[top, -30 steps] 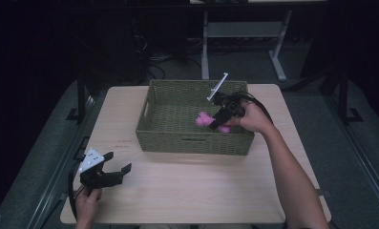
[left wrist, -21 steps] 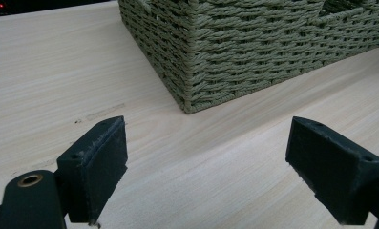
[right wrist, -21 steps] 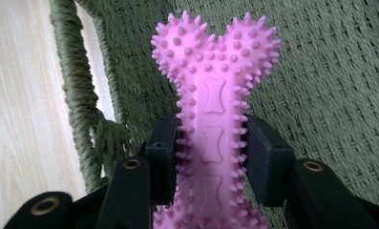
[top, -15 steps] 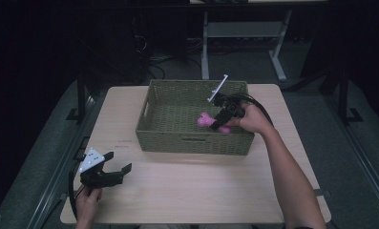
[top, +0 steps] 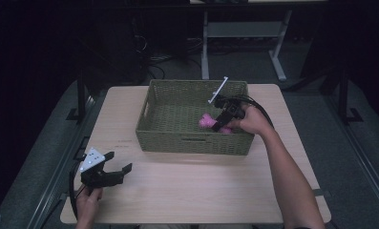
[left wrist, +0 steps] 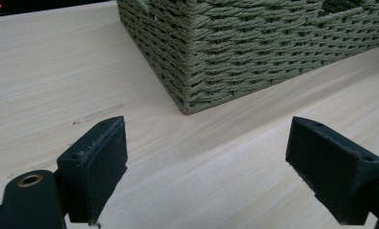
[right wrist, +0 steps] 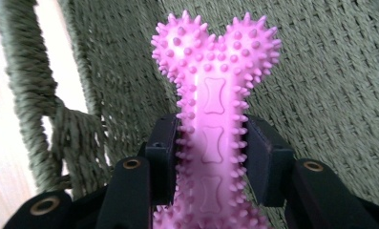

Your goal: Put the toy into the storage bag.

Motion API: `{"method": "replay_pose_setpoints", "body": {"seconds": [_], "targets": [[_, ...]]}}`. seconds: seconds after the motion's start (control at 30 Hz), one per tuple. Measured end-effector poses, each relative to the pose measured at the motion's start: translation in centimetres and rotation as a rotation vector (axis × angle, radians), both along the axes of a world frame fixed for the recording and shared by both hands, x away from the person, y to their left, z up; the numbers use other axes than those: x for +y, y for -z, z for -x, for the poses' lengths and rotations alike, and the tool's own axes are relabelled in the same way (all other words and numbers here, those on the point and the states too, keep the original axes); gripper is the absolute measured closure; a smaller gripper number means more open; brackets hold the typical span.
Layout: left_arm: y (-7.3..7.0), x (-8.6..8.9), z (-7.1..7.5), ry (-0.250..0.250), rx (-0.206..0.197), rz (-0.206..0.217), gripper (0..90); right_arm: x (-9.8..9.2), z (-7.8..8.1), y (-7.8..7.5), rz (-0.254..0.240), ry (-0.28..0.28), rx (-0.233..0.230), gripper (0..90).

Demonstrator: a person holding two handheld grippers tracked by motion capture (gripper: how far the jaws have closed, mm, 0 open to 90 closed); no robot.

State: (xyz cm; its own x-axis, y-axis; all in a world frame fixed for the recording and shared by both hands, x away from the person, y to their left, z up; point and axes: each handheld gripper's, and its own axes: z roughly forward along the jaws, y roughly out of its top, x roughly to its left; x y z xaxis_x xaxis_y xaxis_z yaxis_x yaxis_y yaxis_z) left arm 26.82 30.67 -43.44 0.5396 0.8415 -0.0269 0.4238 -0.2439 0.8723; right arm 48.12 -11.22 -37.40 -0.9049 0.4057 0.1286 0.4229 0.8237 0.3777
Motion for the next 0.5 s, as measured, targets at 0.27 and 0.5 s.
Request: {"method": "replay_pose_setpoints", "body": {"seconds": [0.27, 0.5], "targets": [[-0.02, 0.09, 0.03, 0.000, 0.000, 0.003, 13.4, 0.56, 0.00, 0.44, 0.025, -0.005, 0.000, 57.7], [-0.02, 0.12, 0.06, -0.001, -0.002, 0.004, 13.4, 0.76, 0.06, 0.61, 0.038, -0.008, 0.004, 57.7]]}}
